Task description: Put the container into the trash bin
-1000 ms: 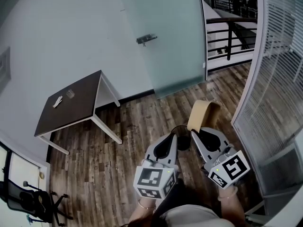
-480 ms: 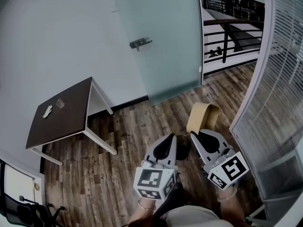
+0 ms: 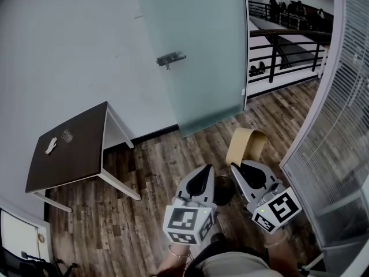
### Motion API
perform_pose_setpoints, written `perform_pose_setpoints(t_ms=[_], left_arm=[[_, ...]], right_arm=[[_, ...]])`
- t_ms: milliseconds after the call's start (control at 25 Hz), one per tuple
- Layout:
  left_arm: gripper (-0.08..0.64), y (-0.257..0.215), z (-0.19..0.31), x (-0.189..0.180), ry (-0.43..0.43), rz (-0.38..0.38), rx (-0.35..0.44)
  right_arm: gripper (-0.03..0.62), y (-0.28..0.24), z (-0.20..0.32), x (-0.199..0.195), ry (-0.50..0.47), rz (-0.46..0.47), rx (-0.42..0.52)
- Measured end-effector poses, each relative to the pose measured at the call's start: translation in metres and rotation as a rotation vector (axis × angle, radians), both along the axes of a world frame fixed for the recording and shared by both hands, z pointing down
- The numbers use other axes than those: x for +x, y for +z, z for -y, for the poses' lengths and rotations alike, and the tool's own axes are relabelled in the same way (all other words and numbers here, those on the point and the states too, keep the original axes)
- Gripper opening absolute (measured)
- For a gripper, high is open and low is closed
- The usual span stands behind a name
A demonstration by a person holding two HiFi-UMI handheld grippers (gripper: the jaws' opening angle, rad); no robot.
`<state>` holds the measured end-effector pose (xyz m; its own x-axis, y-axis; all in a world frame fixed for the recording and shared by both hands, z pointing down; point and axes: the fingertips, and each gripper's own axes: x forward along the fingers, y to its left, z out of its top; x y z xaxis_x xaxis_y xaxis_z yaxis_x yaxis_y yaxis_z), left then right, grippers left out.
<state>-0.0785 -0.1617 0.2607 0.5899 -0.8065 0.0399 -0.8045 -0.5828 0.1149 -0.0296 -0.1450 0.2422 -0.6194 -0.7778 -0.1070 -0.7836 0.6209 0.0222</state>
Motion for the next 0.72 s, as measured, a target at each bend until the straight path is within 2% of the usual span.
perform_pose_setpoints(t_ms=[280, 720], left_arm=[[0.019, 0.01, 0.048, -0.007, -0.002, -0.011, -0.01], [0.018, 0.043, 0.108, 0.001, -0.079, -0.031, -0.038]], right_arm=[[0.028, 0.009, 0.044, -0.011, -0.002, -0.018, -0.027], [0.028, 0.044, 0.103, 0.005, -0.056, -0.072, -0.083]])
